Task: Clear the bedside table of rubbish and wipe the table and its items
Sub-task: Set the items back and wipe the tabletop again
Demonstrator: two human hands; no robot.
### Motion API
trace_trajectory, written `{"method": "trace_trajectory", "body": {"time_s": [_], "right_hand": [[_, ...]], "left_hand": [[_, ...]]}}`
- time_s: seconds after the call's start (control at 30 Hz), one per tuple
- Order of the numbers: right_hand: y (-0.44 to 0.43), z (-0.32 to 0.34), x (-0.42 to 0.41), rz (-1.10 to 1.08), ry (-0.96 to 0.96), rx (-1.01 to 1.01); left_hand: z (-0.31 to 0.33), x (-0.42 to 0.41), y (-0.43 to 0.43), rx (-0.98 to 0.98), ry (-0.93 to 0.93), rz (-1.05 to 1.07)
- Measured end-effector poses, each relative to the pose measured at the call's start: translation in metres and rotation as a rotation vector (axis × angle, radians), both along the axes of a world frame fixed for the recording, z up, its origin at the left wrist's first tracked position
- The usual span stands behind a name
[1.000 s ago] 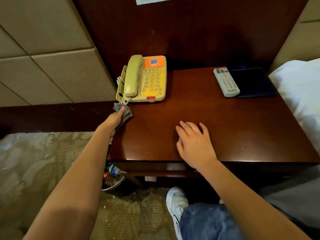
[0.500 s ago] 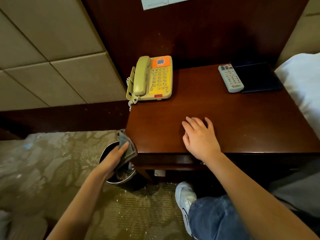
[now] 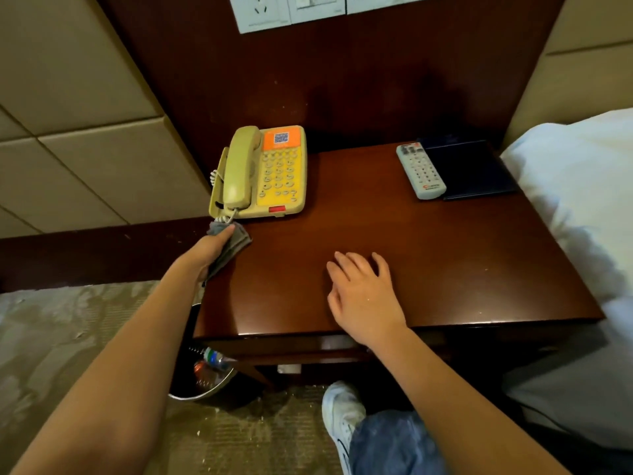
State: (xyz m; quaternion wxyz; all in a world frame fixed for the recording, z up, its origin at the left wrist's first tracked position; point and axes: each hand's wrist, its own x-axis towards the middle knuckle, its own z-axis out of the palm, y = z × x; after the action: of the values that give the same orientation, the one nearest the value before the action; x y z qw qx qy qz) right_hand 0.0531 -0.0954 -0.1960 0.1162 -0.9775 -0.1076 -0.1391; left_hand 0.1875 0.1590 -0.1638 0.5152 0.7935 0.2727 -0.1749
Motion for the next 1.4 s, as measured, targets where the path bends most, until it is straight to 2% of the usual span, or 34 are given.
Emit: {"method": "trace_trajectory", "body": {"time_s": [0.1, 0.23, 0.43, 0.5, 0.6, 0.63, 0.7, 0.8, 0.83, 0.93, 1.03, 1.17, 1.23, 1.4], "right_hand": [[0.001, -0.003, 0.002, 0.013, -0.029, 0.005], [-0.001, -0.006, 0.002, 0.018, -0.032, 0.004], [-0.001, 0.001, -0.002, 0.037, 0.051, 0.008], [-0.003, 0.007, -0.003, 0.070, 0.121, 0.015], [-0.006, 0.017, -0.008, 0.078, 0.178, 0.056], [-0.007, 0.020, -0.010, 0.078, 0.187, 0.087], [-0.019, 0.027, -0.015, 0.057, 0.169, 0.139], [-0.058, 0.038, -0.021, 0.030, 0.105, 0.151], [-0.076, 0.040, -0.023, -0.004, 0.085, 0.166], [-0.133, 0.045, -0.027, -0.184, -0.028, 0.232], [-0.178, 0.050, -0.031, -0.347, -0.064, 0.303], [-0.230, 0.055, -0.037, -0.386, -0.065, 0.319], [-0.249, 0.055, -0.035, -0.401, -0.035, 0.298], [-0.276, 0.062, -0.030, -0.452, -0.105, 0.283]], "left_hand": [[-0.009, 0.006, 0.004, -0.028, -0.013, 0.064], [-0.001, -0.021, 0.000, -0.131, 0.078, 0.074], [-0.010, -0.107, 0.004, -0.011, -0.046, 0.058], [-0.017, -0.135, 0.002, 0.193, -0.203, -0.021], [-0.029, -0.164, -0.018, 0.818, -0.361, -0.290], [-0.034, -0.168, -0.031, 0.953, -0.383, -0.408], [-0.034, -0.169, -0.073, 1.060, -0.404, -0.652], [-0.027, -0.155, -0.143, 1.084, -0.428, -0.923], [-0.025, -0.150, -0.167, 1.092, -0.487, -0.996], [-0.019, -0.146, -0.243, 1.067, -0.577, -1.176], [-0.018, -0.151, -0.309, 1.004, -0.643, -1.284], [-0.016, -0.151, -0.377, 1.013, -0.722, -1.462], [-0.014, -0.144, -0.403, 1.011, -0.719, -1.489], [-0.001, -0.096, -0.447, 0.941, -0.648, -1.359]]}}
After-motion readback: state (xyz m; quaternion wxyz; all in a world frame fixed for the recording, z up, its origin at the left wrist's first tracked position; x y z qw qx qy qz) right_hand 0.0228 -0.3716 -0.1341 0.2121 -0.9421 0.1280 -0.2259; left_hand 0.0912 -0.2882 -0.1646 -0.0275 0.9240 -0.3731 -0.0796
